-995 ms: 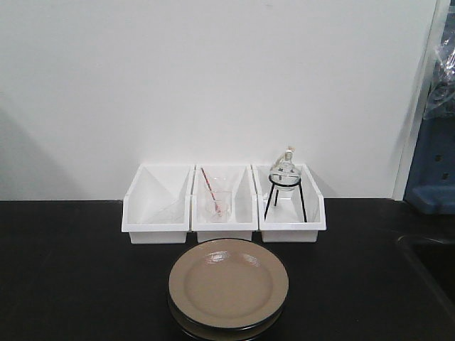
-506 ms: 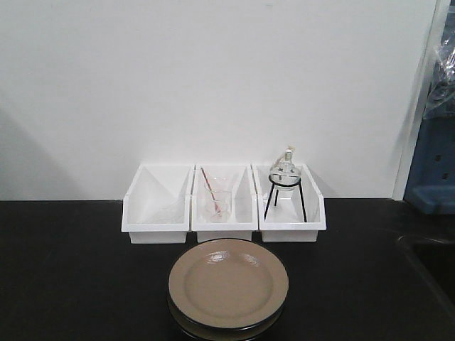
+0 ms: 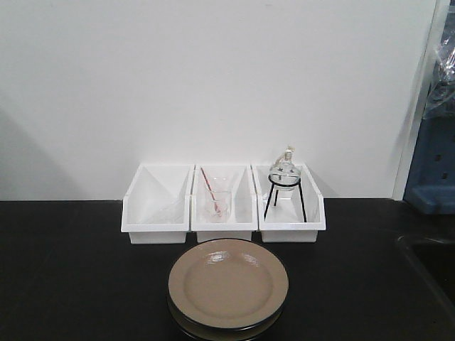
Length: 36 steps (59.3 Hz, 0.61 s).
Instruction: Arrange circular plates on left workspace
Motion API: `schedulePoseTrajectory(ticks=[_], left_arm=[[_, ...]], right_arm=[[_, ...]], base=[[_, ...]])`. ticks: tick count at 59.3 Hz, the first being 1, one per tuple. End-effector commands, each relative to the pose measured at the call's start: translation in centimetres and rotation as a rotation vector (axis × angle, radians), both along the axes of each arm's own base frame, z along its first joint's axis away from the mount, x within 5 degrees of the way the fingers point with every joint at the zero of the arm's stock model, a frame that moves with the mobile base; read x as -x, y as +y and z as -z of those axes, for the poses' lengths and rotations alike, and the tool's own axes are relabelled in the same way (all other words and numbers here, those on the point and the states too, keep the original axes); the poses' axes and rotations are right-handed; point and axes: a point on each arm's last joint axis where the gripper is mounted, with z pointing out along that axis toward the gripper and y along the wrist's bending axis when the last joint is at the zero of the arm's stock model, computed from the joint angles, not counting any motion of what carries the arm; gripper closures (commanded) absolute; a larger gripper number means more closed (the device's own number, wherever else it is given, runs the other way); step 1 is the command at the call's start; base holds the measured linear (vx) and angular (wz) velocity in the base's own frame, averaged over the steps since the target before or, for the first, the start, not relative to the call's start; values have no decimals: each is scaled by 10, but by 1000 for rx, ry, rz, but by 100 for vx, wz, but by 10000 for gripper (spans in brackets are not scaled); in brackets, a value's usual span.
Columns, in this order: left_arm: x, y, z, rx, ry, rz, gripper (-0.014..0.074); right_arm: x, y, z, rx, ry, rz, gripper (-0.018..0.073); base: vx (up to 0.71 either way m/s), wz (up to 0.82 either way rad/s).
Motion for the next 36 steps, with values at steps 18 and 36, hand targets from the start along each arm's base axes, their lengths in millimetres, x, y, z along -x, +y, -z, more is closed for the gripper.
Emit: schedulePoseTrajectory(ticks=[18,36], left_arm=[[14,23,62,-139,-77,-279,596],[11,29,110,-105,-117,-329,596]], right_arm=[[0,0,-9,-1,-23,0,559],[0,0,-9,-1,-23,1,559]], base=[[0,0],[0,0]])
